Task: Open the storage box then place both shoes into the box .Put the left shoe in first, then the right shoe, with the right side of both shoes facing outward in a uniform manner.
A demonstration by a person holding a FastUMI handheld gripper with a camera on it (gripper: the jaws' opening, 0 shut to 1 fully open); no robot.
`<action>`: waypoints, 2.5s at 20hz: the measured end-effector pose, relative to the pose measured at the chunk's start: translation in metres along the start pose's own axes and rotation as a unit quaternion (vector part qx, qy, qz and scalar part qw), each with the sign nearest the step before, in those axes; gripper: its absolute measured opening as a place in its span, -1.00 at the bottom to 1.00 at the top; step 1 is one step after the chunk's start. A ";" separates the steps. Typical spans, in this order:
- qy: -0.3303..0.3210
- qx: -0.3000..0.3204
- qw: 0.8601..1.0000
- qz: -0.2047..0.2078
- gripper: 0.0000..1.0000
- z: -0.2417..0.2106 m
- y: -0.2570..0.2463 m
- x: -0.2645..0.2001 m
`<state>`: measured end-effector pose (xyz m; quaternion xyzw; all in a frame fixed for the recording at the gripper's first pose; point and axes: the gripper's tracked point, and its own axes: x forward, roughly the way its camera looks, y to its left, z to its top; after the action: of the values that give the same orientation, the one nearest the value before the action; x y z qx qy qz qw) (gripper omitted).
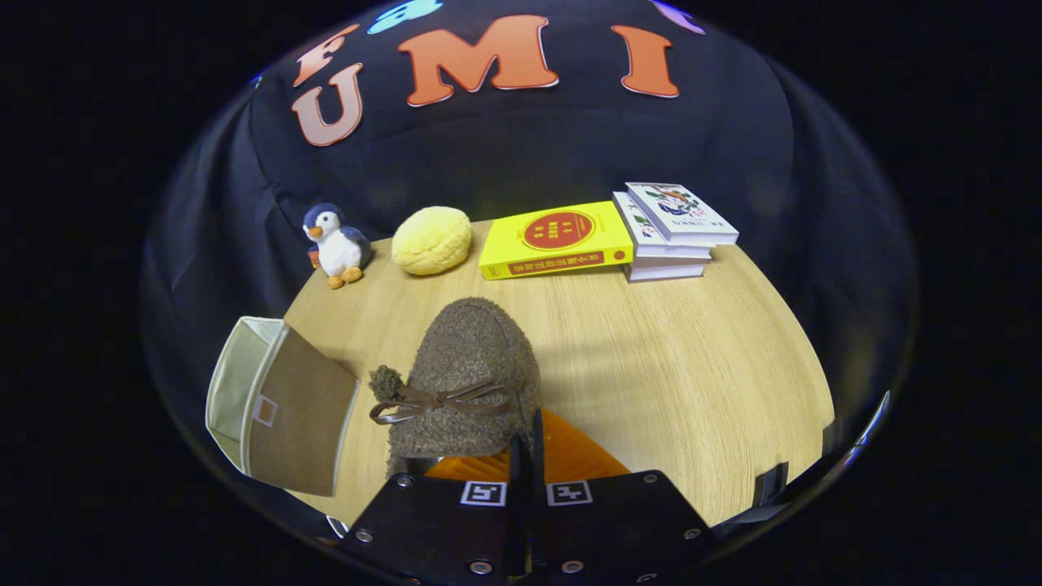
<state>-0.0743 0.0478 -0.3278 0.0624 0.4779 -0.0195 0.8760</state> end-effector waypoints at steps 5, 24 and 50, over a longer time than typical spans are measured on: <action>0.005 -0.005 0.999 0.032 -0.92 0.017 0.086 -0.021; 0.088 -0.030 0.993 0.070 -0.89 -0.035 0.305 0.011; -0.318 -0.060 0.936 0.138 0.84 0.160 0.122 -0.136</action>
<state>-0.0036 0.1450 -0.1168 0.0660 0.1615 0.1114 0.9784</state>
